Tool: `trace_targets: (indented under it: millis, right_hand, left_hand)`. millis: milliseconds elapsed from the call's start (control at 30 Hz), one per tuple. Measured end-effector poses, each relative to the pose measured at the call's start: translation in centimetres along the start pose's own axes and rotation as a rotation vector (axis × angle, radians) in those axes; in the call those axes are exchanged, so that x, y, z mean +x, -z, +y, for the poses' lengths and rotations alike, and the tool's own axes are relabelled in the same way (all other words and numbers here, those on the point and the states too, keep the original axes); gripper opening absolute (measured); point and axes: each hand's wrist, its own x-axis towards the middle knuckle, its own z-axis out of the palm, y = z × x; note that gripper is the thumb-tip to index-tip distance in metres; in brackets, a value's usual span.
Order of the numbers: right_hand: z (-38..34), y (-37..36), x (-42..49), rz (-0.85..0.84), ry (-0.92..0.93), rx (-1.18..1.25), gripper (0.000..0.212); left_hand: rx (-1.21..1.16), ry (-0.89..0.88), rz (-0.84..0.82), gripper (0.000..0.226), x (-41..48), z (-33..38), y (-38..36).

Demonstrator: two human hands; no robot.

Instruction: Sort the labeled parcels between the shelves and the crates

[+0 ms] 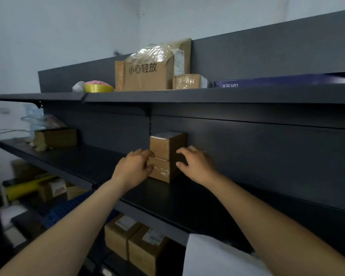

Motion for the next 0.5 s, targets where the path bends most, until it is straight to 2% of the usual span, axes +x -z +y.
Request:
trace_targets:
  millis: [167, 300, 400, 500]
  right_hand:
    - [0.3, -2.6, 6.6, 0.038, -0.155, 0.035, 0.049]
    - [0.1, -4.7, 10.7, 0.055, -0.244, -0.009, 0.050]
    - [-0.4, -5.5, 12.9, 0.123, -0.367, 0.093, 0.053]
    - [-0.8, -6.1, 14.7, 0.140, -0.577, 0.305, 0.056]
  left_hand:
    - [-0.083, 0.051, 0.022, 0.046, 5.9, -3.4, -1.8]
    - [-0.067, -0.003, 0.014, 0.051, 11.0, -5.2, -3.2]
    - [-0.099, -0.031, 0.014, 0.051, 14.5, -6.3, -4.4]
    - [-0.426, 0.079, -0.108, 0.056, 17.2, -6.8, -5.6]
